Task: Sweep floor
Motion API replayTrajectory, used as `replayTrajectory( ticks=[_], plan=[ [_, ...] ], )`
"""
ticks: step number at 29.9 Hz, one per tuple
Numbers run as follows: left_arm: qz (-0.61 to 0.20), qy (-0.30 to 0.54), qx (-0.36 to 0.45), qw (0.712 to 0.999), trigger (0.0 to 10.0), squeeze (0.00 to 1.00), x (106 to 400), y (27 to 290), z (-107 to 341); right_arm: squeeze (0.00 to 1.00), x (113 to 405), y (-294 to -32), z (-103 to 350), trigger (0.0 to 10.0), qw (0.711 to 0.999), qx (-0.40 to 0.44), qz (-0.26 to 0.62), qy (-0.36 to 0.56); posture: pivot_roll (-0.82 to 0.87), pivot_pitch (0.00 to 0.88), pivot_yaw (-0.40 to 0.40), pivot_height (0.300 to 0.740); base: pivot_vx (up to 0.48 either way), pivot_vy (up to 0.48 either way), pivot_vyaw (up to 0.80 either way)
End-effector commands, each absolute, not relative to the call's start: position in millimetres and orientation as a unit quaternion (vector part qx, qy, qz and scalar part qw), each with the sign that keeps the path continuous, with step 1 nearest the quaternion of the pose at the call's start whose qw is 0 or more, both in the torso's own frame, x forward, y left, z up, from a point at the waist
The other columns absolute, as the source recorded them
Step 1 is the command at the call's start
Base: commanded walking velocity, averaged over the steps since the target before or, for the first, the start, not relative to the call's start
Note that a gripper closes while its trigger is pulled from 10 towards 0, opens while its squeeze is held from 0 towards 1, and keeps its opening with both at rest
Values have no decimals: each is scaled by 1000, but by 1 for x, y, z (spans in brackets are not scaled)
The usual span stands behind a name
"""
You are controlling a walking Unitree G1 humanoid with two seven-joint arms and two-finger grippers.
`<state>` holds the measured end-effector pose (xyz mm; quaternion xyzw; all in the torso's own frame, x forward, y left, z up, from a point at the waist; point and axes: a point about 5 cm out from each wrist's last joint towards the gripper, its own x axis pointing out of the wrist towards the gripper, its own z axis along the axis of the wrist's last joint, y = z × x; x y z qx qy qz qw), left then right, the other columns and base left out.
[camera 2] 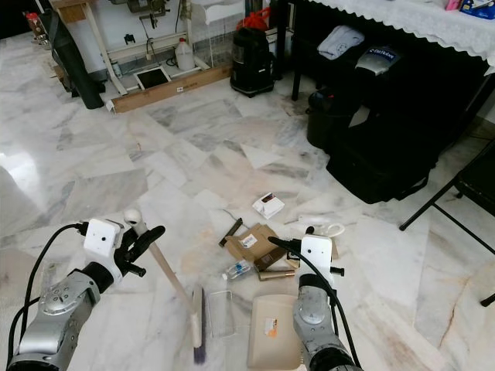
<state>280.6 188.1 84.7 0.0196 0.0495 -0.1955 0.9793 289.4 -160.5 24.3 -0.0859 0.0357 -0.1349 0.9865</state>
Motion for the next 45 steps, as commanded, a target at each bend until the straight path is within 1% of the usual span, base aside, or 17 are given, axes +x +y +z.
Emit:
replayTrajectory(
  ticks=[1, 7, 10, 15, 21, 24, 25, 27, 31, 34, 36, 39, 42, 44, 45],
  plan=[
    [-205, 55, -18, 977, 10000, 0, 284, 186, 86, 0, 285, -161, 15, 10000, 985, -94, -126, 65, 178, 71, 37, 740, 0, 0, 0],
    [-224, 70, -65, 970, 10000, 0, 283, 188, 87, 0, 286, -161, 16, 10000, 986, -92, -124, 64, 174, 74, 34, 740, 0, 0, 0],
    [-226, 80, -120, 963, 10000, 0, 282, 188, 90, 0, 286, -161, 16, 10000, 986, -92, -123, 64, 175, 76, 32, 740, 0, 0, 0],
    [-225, 19, -217, 950, 10000, 0, 291, 186, 120, 0, 287, -161, 17, 10000, 986, -92, -121, 64, 178, 76, 29, 740, 0, 0, 0],
    [-214, -11, -228, 950, 10000, 0, 295, 190, 133, 0, 288, -159, 18, 10000, 987, -91, -119, 62, 177, 75, 29, 740, 0, 0, 0],
    [-194, -26, -218, 956, 10000, 0, 296, 195, 140, 0, 288, -159, 18, 10000, 987, -90, -118, 61, 178, 74, 27, 740, 0, 0, 0],
    [-176, -35, -191, 965, 10000, 0, 296, 200, 143, 0, 289, -159, 19, 10000, 987, -90, -117, 59, 179, 74, 27, 740, 0, 0, 0],
    [-153, -46, -166, 973, 10000, 0, 297, 204, 146, 0, 290, -158, 21, 10000, 988, -88, -114, 56, 180, 72, 26, 740, 0, 0, 0],
    [-112, -74, -128, 983, 10000, 0, 297, 209, 153, 0, 294, -157, 25, 10000, 989, -82, -110, 45, 179, 71, 25, 740, 0, 0, 0],
    [-107, -80, -62, 989, 10000, 0, 295, 205, 155, 0, 296, -155, 29, 10000, 991, -77, -107, 34, 176, 58, 20, 740, 0, 0, 0],
    [-103, -92, -53, 989, 10000, 0, 294, 201, 157, 0, 296, -152, 31, 10000, 992, -71, -104, 22, 172, 48, 16, 740, 0, 0, 0],
    [-91, -98, -13, 991, 10000, 0, 295, 199, 156, 0, 295, -152, 33, 10000, 992, -65, -104, 12, 168, 35, 14, 740, 0, 0, 0],
    [-85, -98, -1, 992, 10000, 0, 296, 198, 152, 0, 294, -152, 33, 10000, 993, -61, -104, 11, 165, 25, 14, 740, 0, 0, 0],
    [-77, -94, 0, 993, 10000, 0, 296, 197, 147, 0, 294, -152, 34, 10000, 993, -60, -103, 6, 162, 15, 15, 740, 0, 0, 0],
    [-72, -89, 14, 993, 10000, 0, 295, 197, 140, 0, 295, -153, 38, 10000, 993, -52, -106, -3, 159, 4, 15, 740, 0, 0, 0]
  ],
)
